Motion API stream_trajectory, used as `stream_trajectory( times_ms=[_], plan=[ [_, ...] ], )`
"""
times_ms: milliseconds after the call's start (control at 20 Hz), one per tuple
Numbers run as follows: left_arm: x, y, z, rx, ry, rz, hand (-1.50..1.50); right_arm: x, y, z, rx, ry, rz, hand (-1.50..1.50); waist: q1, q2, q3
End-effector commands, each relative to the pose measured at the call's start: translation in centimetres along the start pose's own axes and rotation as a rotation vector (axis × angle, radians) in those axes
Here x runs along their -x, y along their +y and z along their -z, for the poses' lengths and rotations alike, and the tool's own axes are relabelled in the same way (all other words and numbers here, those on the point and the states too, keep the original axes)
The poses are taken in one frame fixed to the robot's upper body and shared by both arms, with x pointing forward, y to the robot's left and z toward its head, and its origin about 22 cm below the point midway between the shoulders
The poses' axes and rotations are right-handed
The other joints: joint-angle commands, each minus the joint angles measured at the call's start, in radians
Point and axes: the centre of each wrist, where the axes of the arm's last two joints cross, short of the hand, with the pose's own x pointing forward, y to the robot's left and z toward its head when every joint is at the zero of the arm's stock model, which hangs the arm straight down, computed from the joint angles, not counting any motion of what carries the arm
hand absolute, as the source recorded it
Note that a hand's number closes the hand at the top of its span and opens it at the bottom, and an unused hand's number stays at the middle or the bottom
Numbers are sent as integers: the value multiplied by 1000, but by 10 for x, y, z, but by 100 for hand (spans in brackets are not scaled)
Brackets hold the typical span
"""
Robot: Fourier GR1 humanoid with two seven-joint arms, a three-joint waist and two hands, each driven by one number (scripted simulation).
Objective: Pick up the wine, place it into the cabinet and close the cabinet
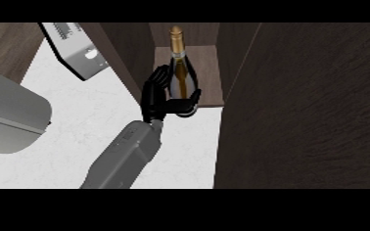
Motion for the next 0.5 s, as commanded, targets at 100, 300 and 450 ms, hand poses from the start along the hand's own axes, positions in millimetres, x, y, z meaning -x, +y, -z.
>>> stream_trajectory(
  times_ms=[100, 300, 450],
  plan=[
    [-4, -6, 21, -42, 21, 6, 150, -35, 3, -29, -36, -66, 63, -150, -9, 1, 0],
    [-17, -14, 38, -48, 24, -9, 150, -29, 1, -31, -33, -88, 79, -150, -12, 1, 1],
    [-19, -17, 42, -38, 25, -4, 150, -29, -1, -22, -21, -57, 75, -150, 4, 1, 0]
  ],
)
